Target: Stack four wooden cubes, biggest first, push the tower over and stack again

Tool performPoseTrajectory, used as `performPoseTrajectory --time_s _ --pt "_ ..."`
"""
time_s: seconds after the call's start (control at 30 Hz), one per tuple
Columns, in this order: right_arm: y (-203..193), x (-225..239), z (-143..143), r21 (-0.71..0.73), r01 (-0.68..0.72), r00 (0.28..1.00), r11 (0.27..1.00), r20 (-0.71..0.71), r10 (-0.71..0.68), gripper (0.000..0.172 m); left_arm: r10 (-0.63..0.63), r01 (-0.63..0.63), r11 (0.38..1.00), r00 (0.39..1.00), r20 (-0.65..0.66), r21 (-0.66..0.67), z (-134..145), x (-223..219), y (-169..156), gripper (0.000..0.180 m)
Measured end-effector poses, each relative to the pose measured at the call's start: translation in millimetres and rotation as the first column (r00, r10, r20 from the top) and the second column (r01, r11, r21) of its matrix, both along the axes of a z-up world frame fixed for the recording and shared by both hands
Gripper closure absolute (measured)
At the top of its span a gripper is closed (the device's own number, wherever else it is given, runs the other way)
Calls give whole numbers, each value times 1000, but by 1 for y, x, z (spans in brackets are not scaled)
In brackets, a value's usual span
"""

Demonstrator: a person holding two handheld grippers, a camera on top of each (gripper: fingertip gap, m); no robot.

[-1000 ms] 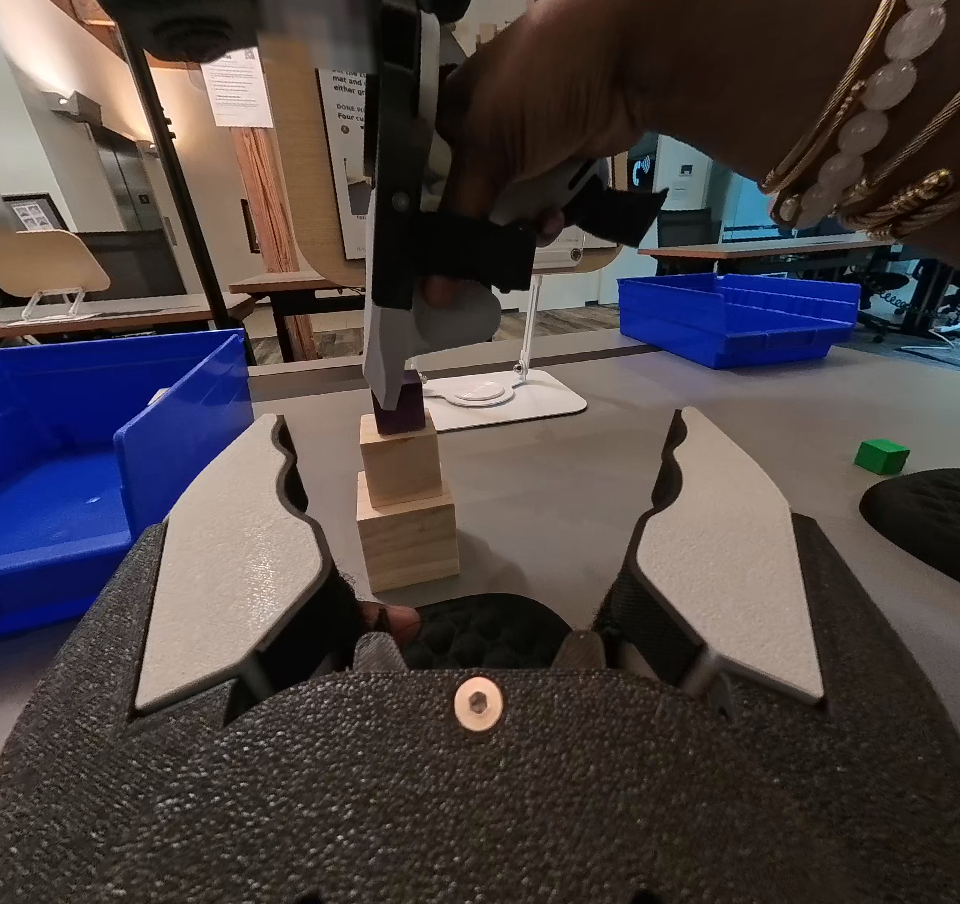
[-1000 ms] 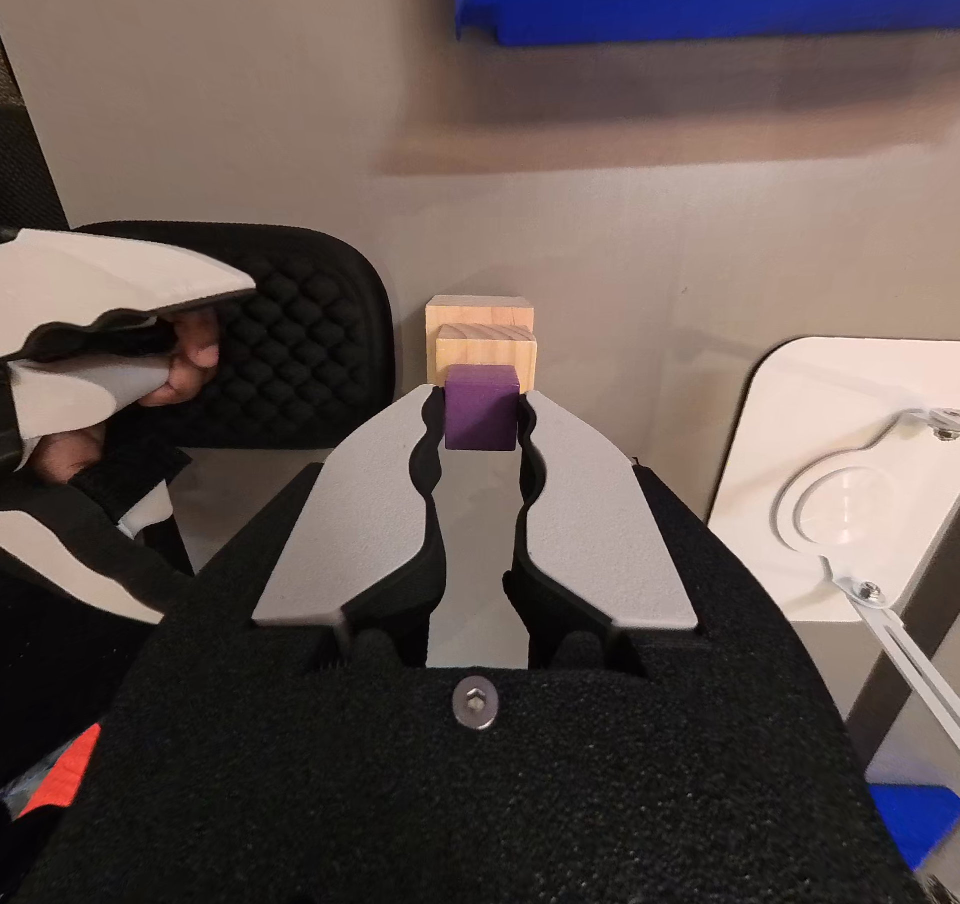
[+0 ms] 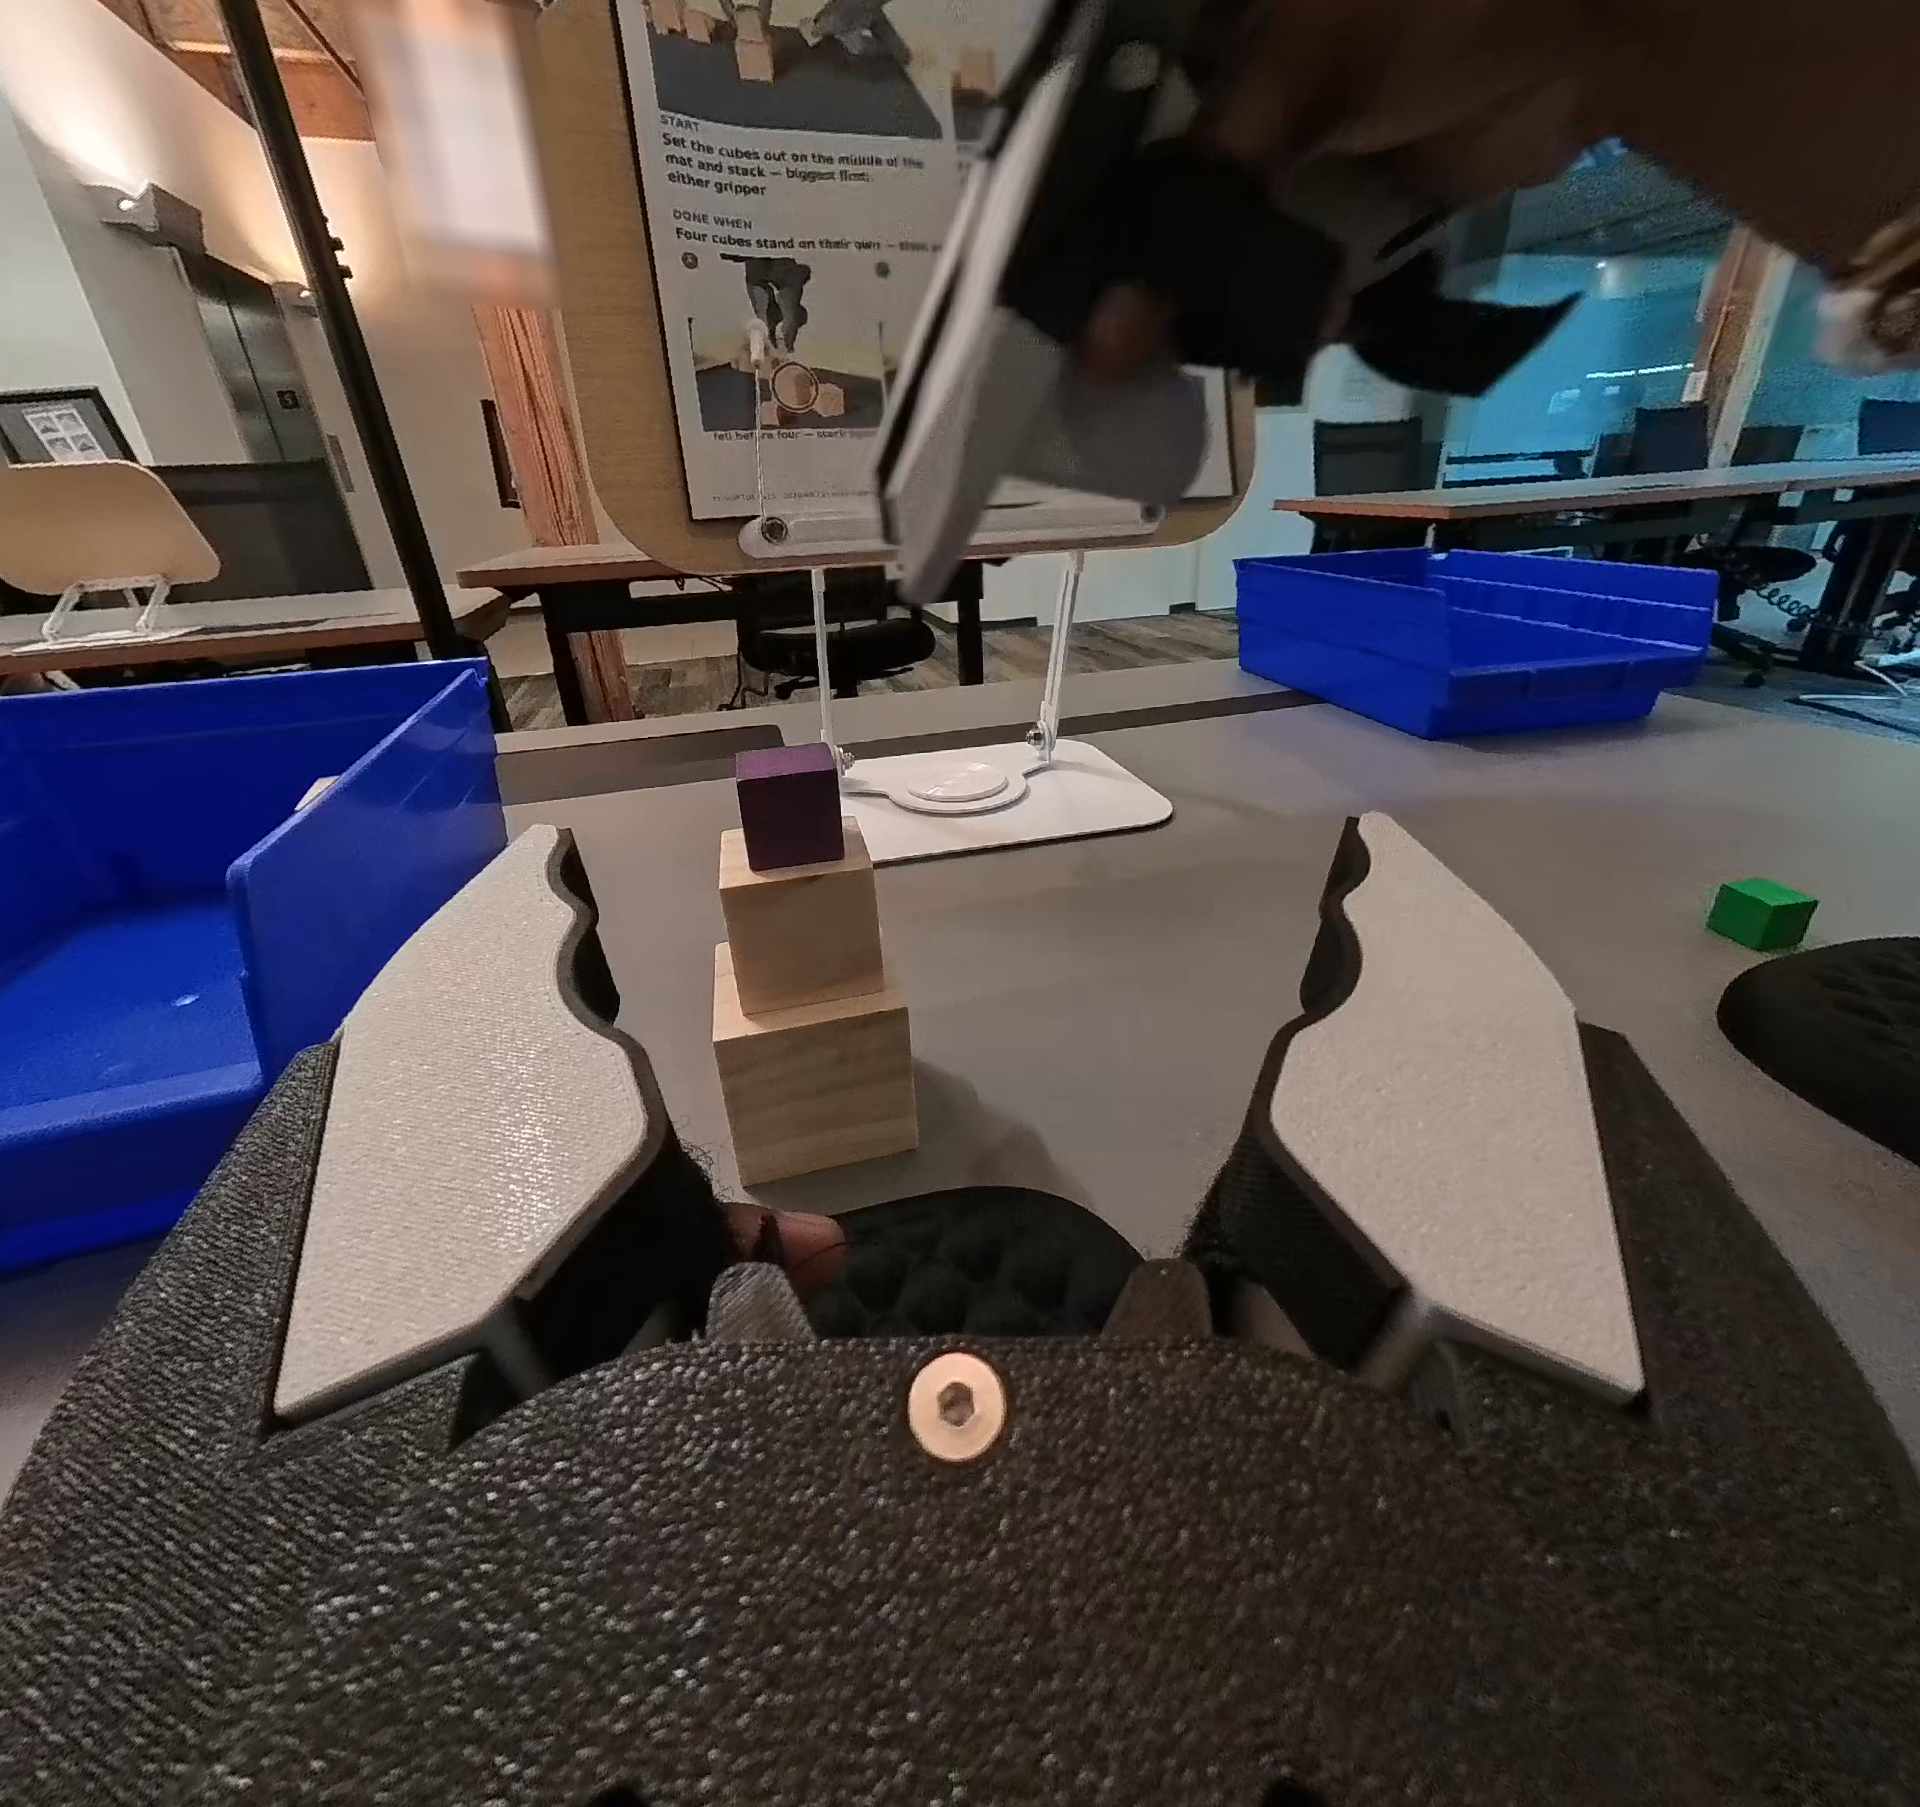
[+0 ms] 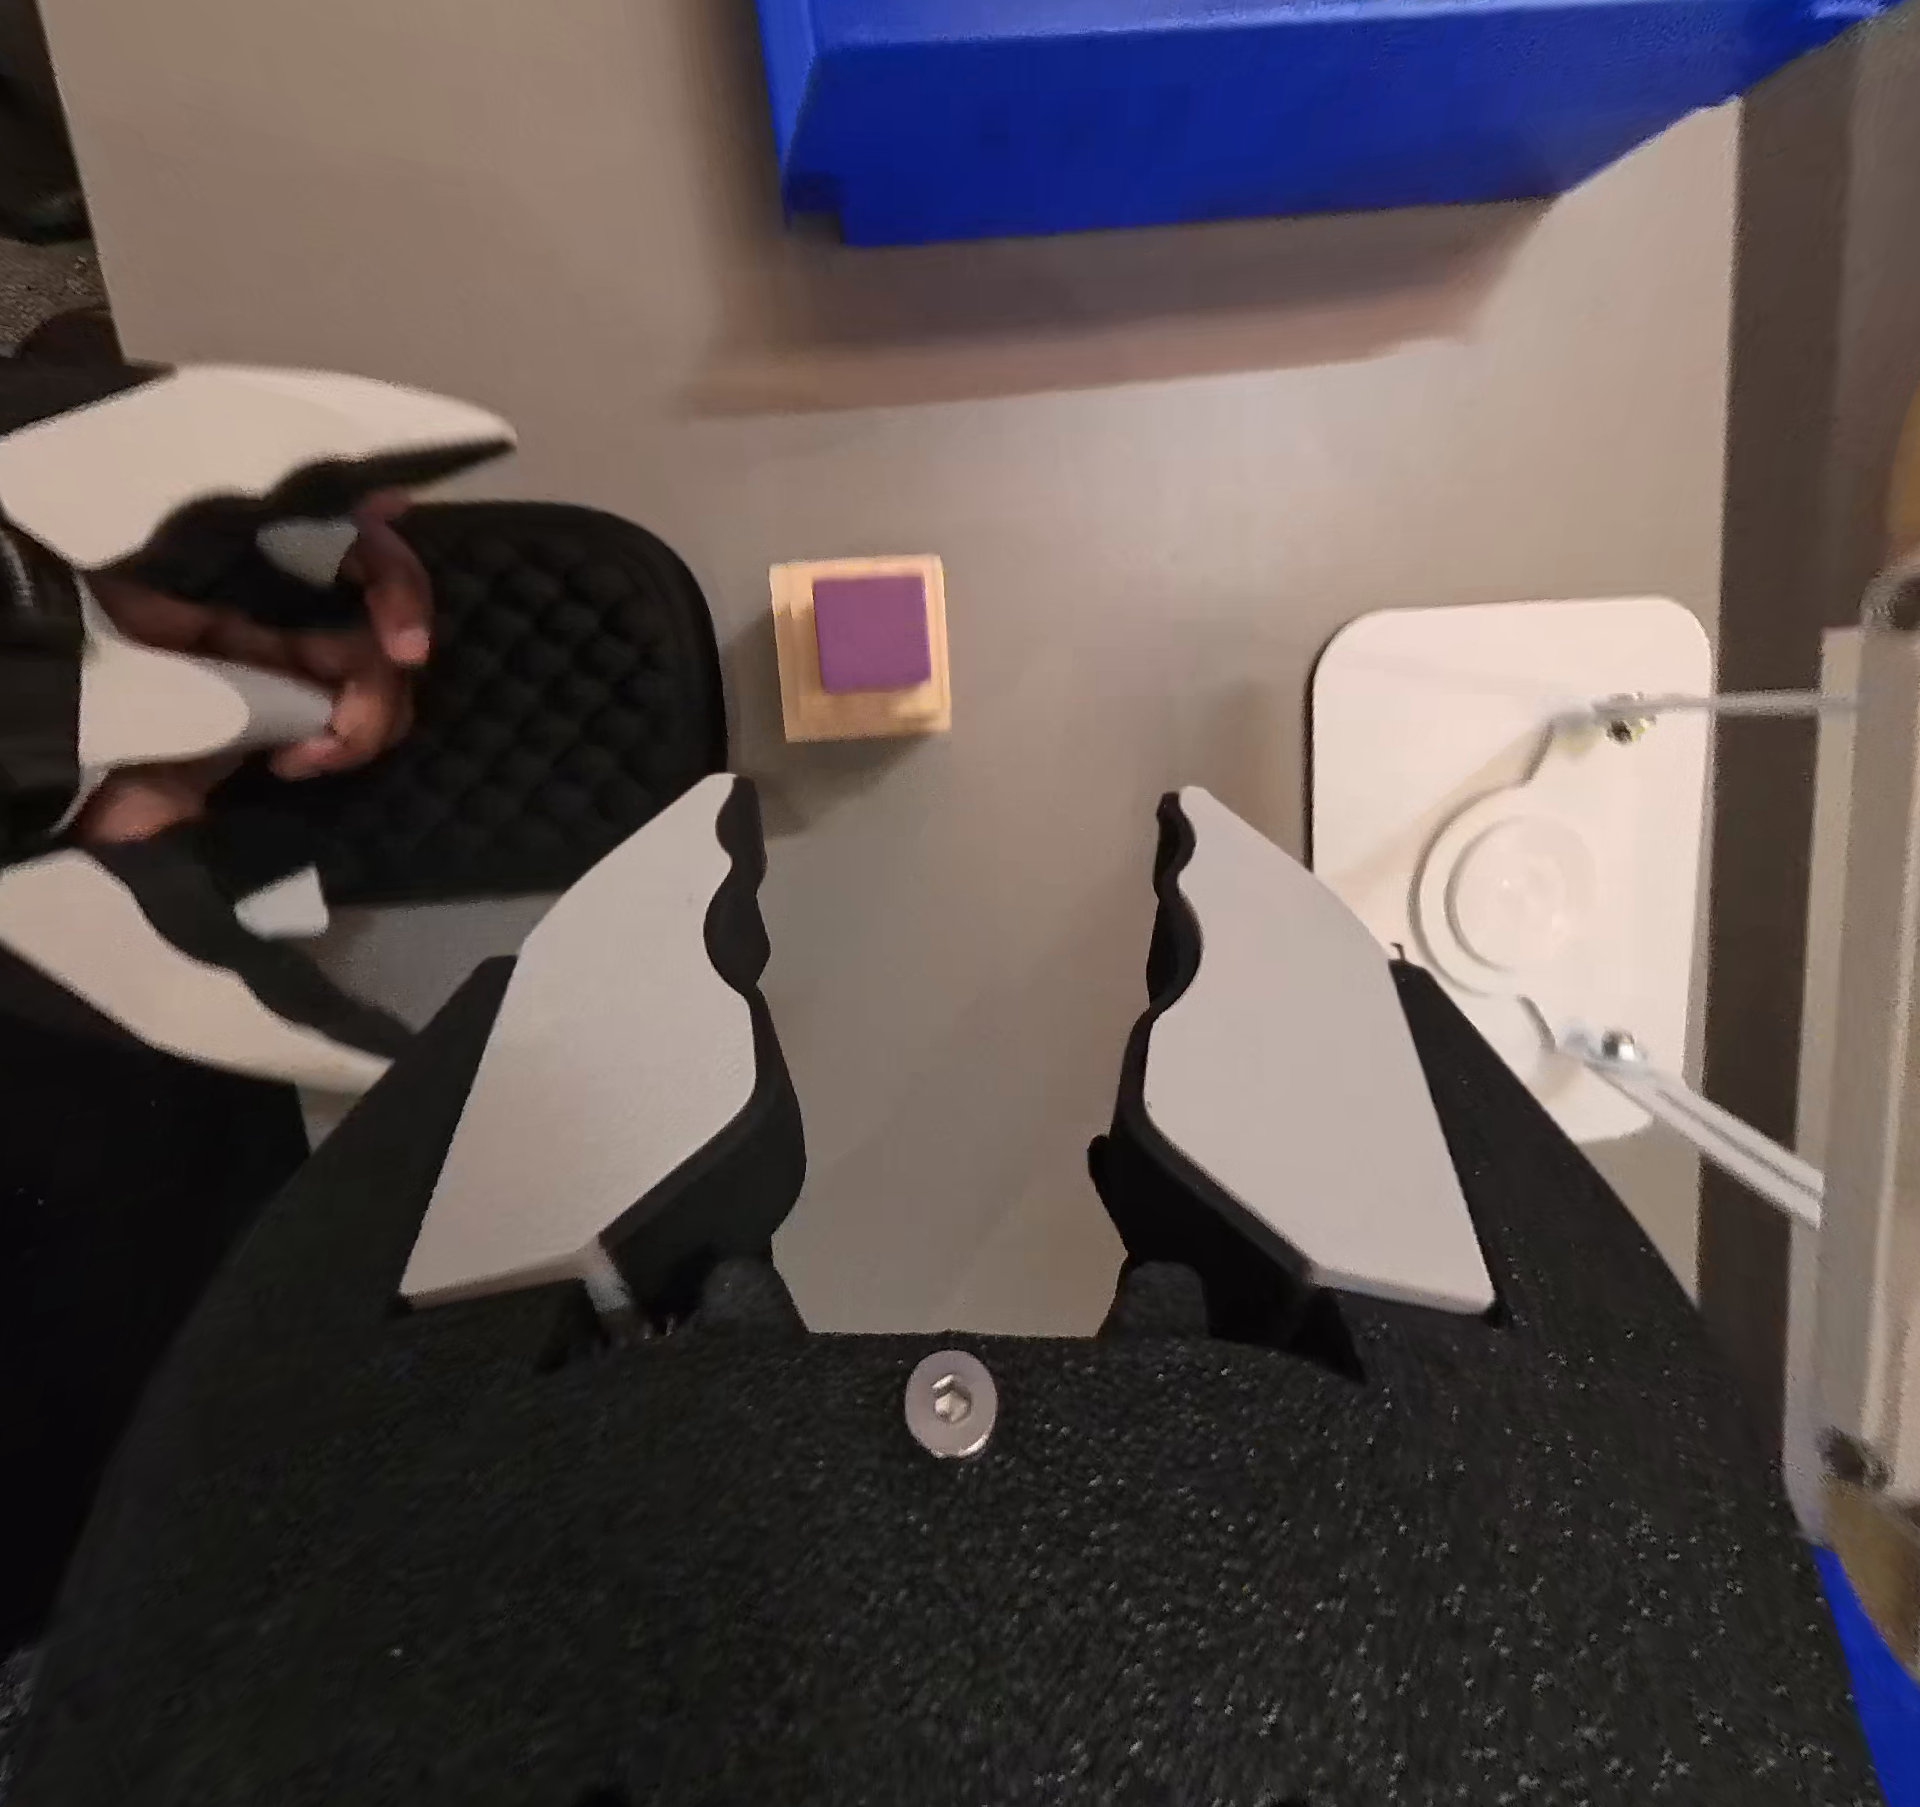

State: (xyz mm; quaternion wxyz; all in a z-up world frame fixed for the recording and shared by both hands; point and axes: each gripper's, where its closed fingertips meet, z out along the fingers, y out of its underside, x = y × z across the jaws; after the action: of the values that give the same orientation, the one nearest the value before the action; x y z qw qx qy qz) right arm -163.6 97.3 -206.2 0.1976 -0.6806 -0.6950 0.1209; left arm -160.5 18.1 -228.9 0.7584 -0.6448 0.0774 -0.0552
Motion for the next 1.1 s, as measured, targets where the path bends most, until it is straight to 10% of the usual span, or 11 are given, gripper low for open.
performPoseTrajectory --time_s 0.53,0.73,1.1 --pt "12 303 -75 -46 459 881 887 153 -448 112 12 -12 1000 1000 -9 -3 0 0 0 51" --pt "-10 332 -115 -131 158 979 979 149 -138 113 15 -15 1000 1000 -16 -2 0 0 0 51" --pt "-1 329 -137 -116 31 989 993 150 -13 129 19 -19 1000 1000 -17 -7 -1 0 1 51"
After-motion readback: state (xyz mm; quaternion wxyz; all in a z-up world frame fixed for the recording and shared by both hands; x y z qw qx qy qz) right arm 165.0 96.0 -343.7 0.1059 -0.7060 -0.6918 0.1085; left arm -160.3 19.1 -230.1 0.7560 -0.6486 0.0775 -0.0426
